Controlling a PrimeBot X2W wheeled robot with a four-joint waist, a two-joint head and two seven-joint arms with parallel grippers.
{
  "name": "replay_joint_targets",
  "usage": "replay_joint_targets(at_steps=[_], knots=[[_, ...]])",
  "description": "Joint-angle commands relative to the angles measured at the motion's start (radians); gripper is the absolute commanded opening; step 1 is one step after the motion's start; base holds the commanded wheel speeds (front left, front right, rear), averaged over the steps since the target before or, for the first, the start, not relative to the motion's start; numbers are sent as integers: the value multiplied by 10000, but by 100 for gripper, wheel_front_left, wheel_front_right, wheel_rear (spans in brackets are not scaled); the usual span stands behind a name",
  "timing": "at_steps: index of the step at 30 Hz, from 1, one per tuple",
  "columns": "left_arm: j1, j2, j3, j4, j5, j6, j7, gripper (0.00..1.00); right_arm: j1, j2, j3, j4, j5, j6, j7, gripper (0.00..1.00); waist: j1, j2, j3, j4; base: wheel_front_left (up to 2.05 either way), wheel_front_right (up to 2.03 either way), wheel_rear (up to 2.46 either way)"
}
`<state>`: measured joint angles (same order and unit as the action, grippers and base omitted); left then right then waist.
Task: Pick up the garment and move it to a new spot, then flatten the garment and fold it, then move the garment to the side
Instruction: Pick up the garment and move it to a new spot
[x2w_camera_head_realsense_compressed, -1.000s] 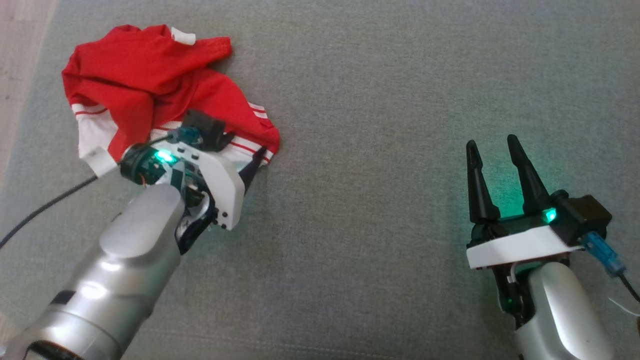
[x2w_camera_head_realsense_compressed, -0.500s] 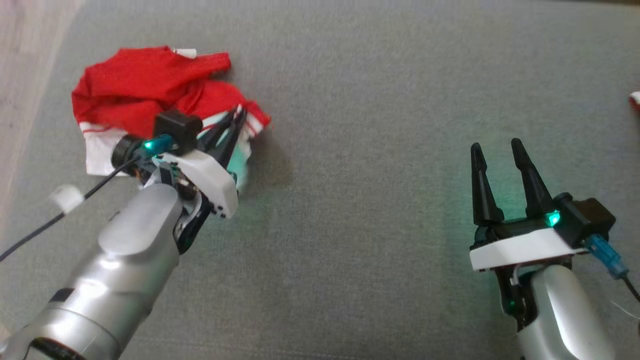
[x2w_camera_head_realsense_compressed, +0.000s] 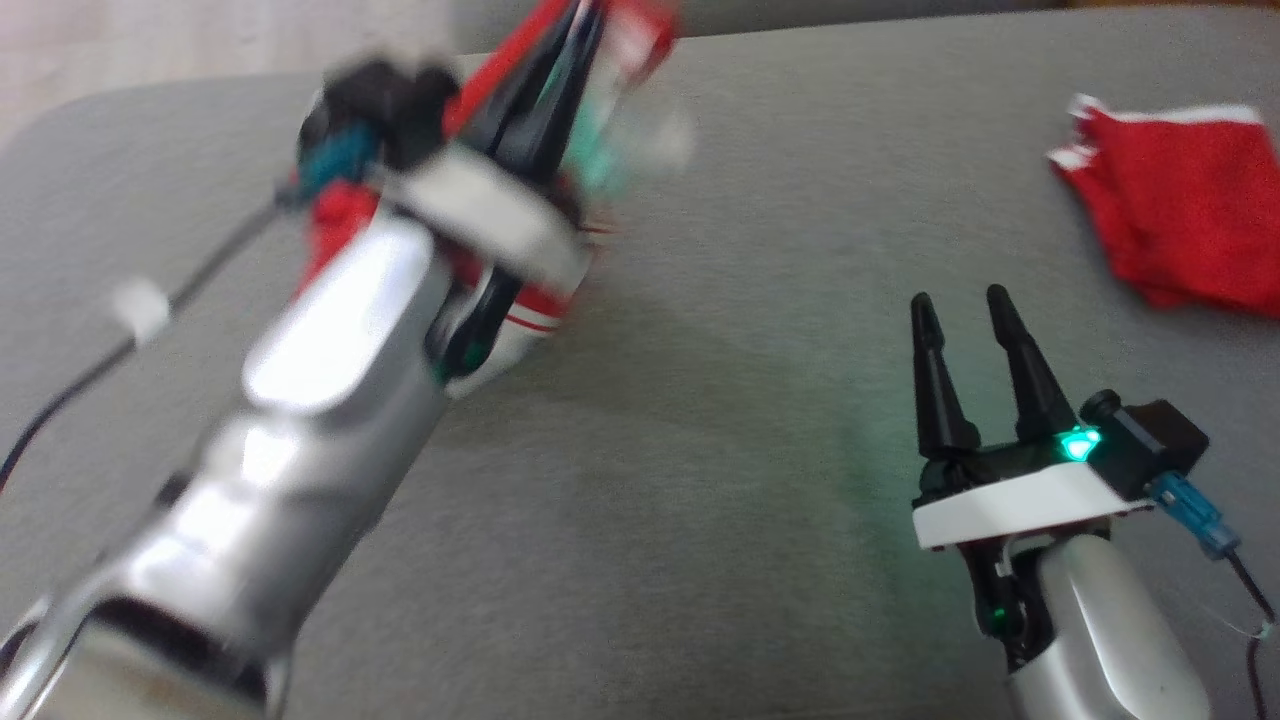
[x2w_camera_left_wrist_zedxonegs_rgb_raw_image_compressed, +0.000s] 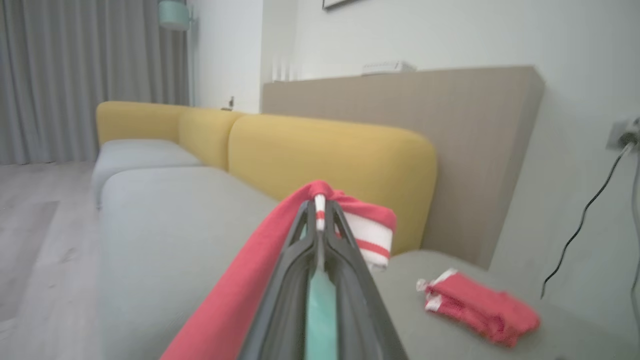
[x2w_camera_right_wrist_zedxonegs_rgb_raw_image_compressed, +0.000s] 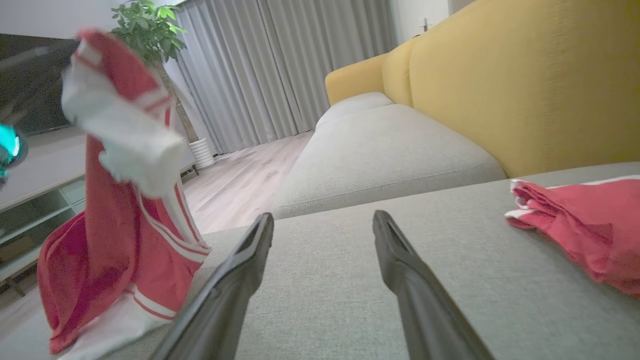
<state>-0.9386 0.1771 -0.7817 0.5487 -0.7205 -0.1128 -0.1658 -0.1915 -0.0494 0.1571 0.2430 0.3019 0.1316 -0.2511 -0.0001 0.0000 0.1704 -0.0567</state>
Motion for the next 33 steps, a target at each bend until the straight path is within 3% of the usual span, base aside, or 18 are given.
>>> replay_joint_targets(at_steps=[1,6,11,18,24,25,26,29,33], knots=[[-941,20,509,-440,-165,49,14,0,-240,-8,295,-362,96,-9,-107,100,1,0,56,-733,0,0,0],[-2525,-799,1363,-648,-887,243,-82,0,-326,-8,540,-419,421,-9,-107,100,1,0,120,-1588,0,0,0],[-3565,-947,1860,-94,-920,527,-454,0,-245,-8,515,-469,560,-9,-107,100,1,0,71,-1836,0,0,0],[-1881,-385,1924,1264,-1232,419,-587,0,-143,-8,165,-532,470,-9,-107,100,1,0,133,-1284,0,0,0],[-269,801,1850,2482,-1382,224,-420,0,-305,-8,22,-570,168,-9,-107,100,1,0,472,-765,0,0,0],[-187,1028,1857,2758,-1316,261,-449,26,-335,-8,22,-560,109,-9,-107,100,1,0,516,-705,0,0,0],[-145,1224,1879,3052,-1239,374,-493,100,-358,-8,21,-547,54,-9,-107,100,1,0,550,-652,0,0,0],[-220,1593,1745,3615,-869,435,-662,100,-392,-8,-32,-512,-66,-9,-107,100,1,0,603,-480,0,0,0],[-341,1620,1845,3682,-691,409,-869,100,-387,-8,-109,-447,-202,-9,-107,100,1,0,580,-231,0,0,0]])
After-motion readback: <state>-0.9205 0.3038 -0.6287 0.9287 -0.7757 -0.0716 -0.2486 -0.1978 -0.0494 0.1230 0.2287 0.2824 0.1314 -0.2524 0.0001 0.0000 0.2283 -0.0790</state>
